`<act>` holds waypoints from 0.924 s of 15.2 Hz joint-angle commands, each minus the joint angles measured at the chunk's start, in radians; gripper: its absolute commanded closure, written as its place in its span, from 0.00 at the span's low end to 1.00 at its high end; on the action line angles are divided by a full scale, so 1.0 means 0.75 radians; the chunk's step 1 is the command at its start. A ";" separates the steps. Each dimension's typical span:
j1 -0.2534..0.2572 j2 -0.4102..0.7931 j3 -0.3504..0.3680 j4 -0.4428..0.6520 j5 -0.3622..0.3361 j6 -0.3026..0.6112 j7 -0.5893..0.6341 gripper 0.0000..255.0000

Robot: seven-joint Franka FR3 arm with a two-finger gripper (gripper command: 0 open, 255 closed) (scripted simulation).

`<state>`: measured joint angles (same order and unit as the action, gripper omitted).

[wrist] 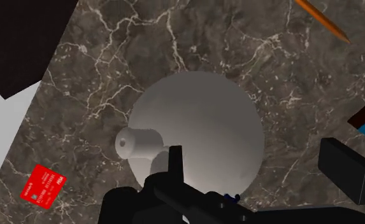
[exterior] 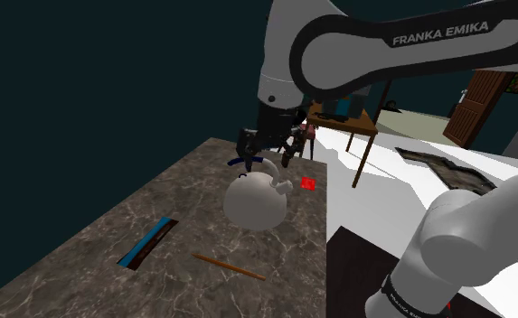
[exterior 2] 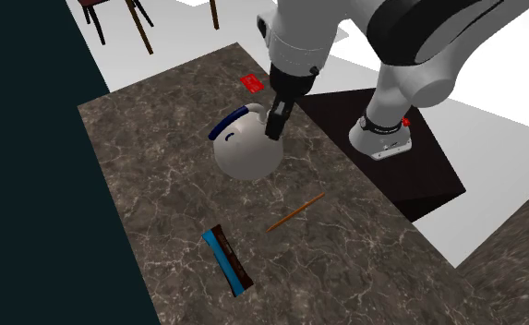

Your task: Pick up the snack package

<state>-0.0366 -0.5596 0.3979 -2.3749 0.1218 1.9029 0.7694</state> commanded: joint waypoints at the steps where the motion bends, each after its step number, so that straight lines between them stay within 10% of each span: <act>1: -0.015 0.094 0.074 0.028 0.011 0.060 0.123 0.00; 14: -0.087 0.827 0.400 0.406 -0.284 0.286 0.949 0.00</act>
<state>-0.1037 0.0209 0.6917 -2.0901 -0.0664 2.1090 1.4304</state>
